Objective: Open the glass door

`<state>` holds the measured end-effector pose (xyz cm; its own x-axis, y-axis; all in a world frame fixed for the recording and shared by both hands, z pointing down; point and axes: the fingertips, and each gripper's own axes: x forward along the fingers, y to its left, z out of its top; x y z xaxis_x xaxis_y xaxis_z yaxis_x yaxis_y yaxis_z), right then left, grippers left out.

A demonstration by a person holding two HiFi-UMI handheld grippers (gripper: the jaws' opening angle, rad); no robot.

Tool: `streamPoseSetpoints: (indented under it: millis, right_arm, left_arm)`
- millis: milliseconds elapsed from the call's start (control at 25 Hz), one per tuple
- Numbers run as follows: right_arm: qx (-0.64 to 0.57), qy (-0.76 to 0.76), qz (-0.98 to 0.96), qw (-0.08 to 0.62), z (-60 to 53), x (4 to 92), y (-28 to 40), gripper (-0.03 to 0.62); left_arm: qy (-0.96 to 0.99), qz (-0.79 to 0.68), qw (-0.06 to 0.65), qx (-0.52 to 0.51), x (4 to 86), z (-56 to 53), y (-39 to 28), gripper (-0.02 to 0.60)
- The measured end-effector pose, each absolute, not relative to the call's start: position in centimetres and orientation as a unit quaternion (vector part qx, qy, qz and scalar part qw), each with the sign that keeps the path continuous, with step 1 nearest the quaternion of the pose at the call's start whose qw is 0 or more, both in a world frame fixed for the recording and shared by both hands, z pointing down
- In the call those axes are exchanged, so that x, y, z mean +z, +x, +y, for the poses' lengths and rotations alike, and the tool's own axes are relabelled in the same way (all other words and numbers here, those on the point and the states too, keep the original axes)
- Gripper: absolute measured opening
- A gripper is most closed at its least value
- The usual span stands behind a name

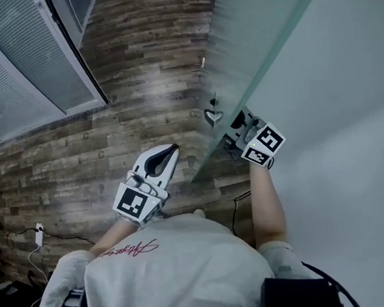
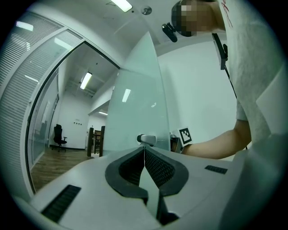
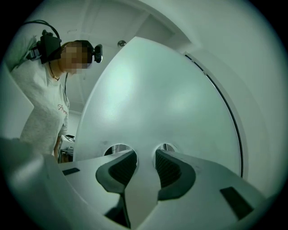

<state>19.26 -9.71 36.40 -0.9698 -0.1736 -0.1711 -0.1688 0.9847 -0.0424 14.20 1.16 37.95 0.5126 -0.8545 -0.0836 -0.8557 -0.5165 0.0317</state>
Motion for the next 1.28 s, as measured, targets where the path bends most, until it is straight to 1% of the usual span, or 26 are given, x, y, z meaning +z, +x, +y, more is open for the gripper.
streamPoseSetpoints:
  millis: [240,480,560,680,800,920,1120,1280]
  right_arm:
    - [-0.013,-0.057,0.996,0.074,-10.6,36.2,25.8,0.135]
    - [-0.029,-0.019,0.997,0.073,-12.1,35.9,32.0,0.138]
    - [-0.032,-0.016,0.997,0.070,-12.7,36.0,33.8,0.138]
    - [-0.032,-0.013,0.997,0.065,-13.9,37.3,36.8,0.138]
    - [-0.040,-0.004,0.997,0.061,-15.0,38.0,39.2,0.140]
    - [-0.032,-0.009,0.999,0.041,-15.8,37.7,40.9,0.143]
    - [-0.032,0.000,0.999,0.034,-17.6,37.3,44.1,0.143]
    - [-0.031,0.007,0.999,0.029,-18.9,37.0,46.6,0.156]
  left_arm:
    - [-0.880,0.474,0.010,0.037,37.4,-0.1,19.7,0.017]
    - [-0.883,0.470,0.009,0.020,37.4,-0.7,23.1,0.017]
    - [-0.895,0.446,0.017,0.008,37.5,-0.9,25.0,0.017]
    - [-0.919,0.392,0.041,-0.009,37.9,-2.0,29.5,0.017]
    - [-0.936,0.348,0.056,-0.001,37.2,-3.0,33.8,0.017]
    - [-0.954,0.295,0.062,0.004,36.5,-3.4,36.9,0.017]
    - [-0.971,0.237,0.036,0.000,36.9,-4.5,41.8,0.017]
    - [-0.973,0.226,0.038,0.006,36.4,-5.7,46.0,0.017]
